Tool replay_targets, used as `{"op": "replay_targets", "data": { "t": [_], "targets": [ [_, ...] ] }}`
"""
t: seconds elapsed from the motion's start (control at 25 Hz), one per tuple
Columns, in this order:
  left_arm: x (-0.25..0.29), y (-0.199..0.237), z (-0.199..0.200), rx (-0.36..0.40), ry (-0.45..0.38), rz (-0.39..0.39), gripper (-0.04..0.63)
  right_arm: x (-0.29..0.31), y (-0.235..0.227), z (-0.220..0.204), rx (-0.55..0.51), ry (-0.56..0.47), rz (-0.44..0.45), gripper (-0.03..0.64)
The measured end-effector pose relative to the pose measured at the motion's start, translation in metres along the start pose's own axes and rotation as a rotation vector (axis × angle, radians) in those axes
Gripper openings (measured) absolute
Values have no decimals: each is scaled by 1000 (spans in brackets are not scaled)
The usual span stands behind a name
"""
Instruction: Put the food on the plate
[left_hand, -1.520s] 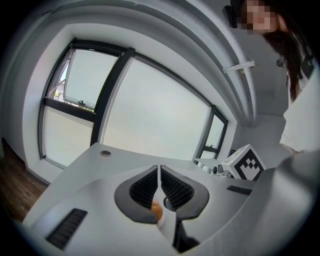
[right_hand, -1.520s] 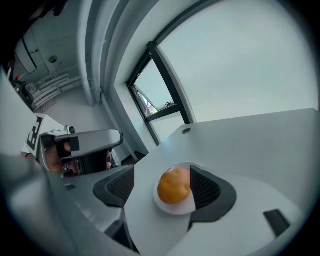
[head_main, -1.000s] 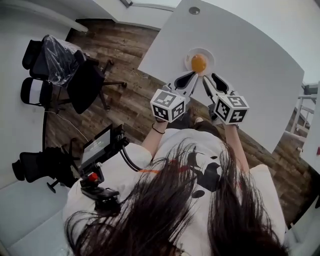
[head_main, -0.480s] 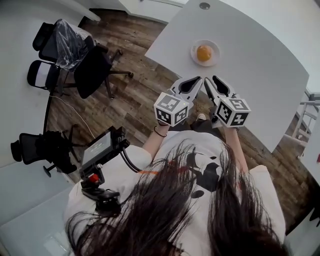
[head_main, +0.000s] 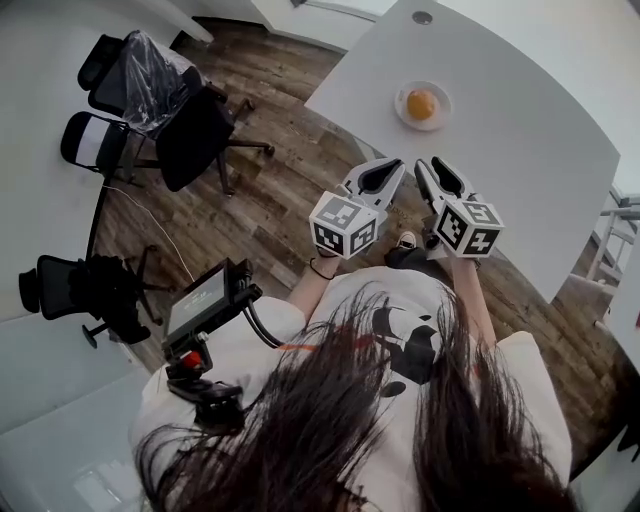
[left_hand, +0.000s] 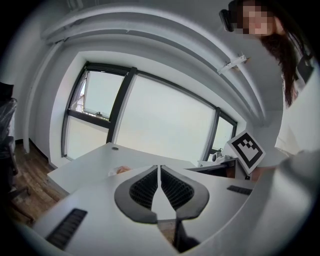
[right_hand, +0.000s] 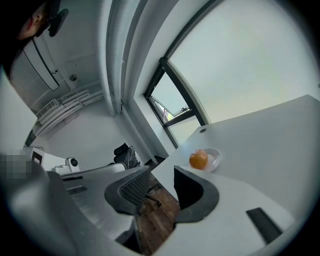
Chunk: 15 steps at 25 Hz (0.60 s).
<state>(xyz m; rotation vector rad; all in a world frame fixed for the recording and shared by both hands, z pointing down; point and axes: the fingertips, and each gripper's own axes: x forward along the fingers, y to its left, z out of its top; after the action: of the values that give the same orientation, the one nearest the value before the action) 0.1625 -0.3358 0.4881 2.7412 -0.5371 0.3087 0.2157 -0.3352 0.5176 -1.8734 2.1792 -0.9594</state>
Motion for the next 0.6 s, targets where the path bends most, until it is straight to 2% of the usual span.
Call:
{"op": "replay_targets", "data": {
  "t": [0.32, 0.6],
  "targets": [
    [-92, -25, -12, 12, -48, 18, 6, -44, 71, -32, -24, -33, 2, 160],
    [-153, -43, -38, 7, -40, 0, 6, -69, 115, -64, -21, -47, -7, 160]
  ]
}}
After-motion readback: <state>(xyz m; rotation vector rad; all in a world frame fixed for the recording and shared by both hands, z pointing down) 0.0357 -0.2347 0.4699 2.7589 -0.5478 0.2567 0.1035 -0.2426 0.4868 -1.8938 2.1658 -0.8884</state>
